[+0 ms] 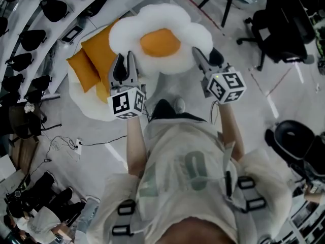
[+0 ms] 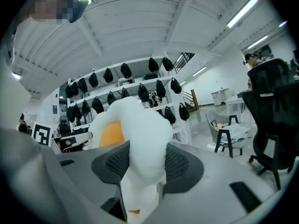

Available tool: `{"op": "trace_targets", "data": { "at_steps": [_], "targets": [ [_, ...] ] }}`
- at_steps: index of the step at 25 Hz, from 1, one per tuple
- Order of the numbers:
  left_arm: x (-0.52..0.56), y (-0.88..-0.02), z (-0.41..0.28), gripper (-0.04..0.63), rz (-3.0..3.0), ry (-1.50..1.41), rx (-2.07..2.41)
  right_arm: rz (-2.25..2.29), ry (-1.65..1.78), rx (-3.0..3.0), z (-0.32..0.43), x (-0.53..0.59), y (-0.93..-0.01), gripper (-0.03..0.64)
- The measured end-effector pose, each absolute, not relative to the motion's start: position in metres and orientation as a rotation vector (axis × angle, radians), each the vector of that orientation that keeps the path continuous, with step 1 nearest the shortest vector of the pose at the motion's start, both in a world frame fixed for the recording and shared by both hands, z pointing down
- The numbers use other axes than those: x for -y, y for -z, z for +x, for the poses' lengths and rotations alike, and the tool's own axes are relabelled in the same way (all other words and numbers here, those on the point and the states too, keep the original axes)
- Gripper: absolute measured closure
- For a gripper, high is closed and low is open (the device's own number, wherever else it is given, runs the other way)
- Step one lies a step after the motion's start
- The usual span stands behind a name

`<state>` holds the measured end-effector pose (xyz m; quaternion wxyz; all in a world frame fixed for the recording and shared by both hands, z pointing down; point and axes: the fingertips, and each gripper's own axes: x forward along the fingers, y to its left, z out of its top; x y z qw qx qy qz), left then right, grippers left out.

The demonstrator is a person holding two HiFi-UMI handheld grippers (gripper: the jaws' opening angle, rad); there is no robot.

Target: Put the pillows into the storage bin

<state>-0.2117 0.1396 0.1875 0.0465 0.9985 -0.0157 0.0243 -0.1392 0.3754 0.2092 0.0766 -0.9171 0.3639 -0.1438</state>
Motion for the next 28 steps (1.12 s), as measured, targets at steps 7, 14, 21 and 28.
{"op": "trace_targets", "data": {
  "at_steps": [7,14,21,28],
  "targets": [
    [-0.181,-0.193,-0.151,0.494,3.063,-0.11,-0.087,-2.762,0.424,-0.963,-0.096,-0.421,-0.22,0.422],
    [-0.173,-0.208,-0.087,0.495,3.048,-0.146,-0.097,-2.761,0.469,-0.931,-0.038,-0.413,-0.233,0.422],
    [-0.173,-0.214,-0.026,0.494,3.051,-0.155,-0.038,-2.775,0.48,-0.986,0.032,-0.411,-0.234,0.422],
    [-0.165,-0.228,0.047,0.495,3.045,-0.173,0.03,-2.783,0.49,-1.045,0.117,-0.398,-0.242,0.422]
  ]
}}
